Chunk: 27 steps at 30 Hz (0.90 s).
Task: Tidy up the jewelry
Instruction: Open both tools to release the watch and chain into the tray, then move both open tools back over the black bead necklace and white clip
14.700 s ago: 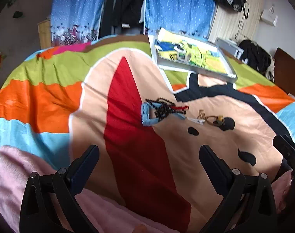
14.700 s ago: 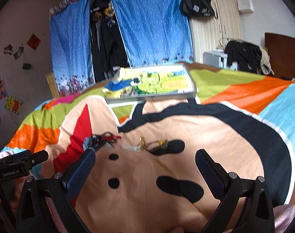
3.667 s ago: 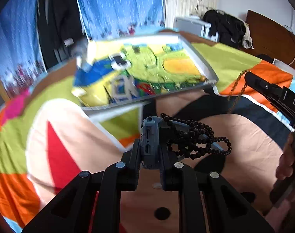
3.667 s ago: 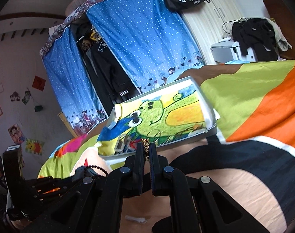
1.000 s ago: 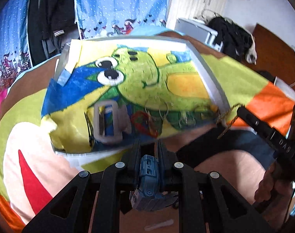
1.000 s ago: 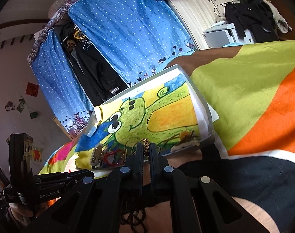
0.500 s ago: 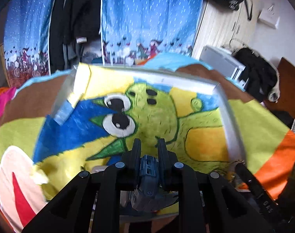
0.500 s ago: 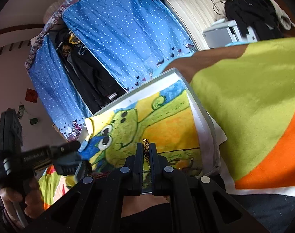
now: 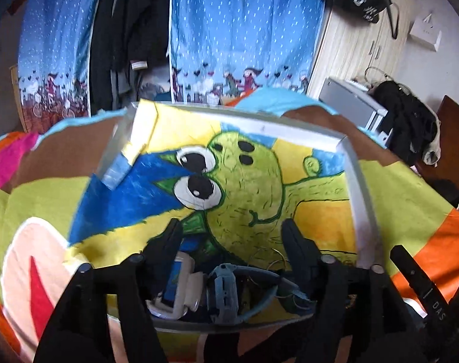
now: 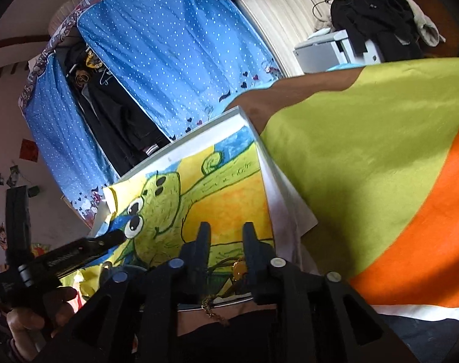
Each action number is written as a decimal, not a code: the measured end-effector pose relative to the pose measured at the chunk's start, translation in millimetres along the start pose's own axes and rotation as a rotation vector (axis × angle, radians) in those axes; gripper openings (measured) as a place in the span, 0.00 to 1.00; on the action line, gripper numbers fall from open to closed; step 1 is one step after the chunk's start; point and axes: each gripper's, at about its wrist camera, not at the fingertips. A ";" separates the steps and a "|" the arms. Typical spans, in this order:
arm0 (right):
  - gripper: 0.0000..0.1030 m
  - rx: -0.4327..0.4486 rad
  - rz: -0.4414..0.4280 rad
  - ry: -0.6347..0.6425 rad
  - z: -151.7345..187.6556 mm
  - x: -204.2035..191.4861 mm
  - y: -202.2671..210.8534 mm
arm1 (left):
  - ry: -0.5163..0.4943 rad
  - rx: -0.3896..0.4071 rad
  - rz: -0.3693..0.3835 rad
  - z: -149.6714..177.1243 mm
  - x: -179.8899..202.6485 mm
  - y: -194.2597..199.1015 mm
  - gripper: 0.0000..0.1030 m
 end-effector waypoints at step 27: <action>1.00 0.178 0.007 0.339 41.6 -134.5 158.4 | -0.032 0.304 -0.020 95.1 -66.2 222.8 0.95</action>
Point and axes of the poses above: each gripper's, at about its wrist camera, not at the fingertips, and y roughly against the way its jaws point, x to its right, z to its underside, and after that the axes turned 10 degrees about -z, right-handed
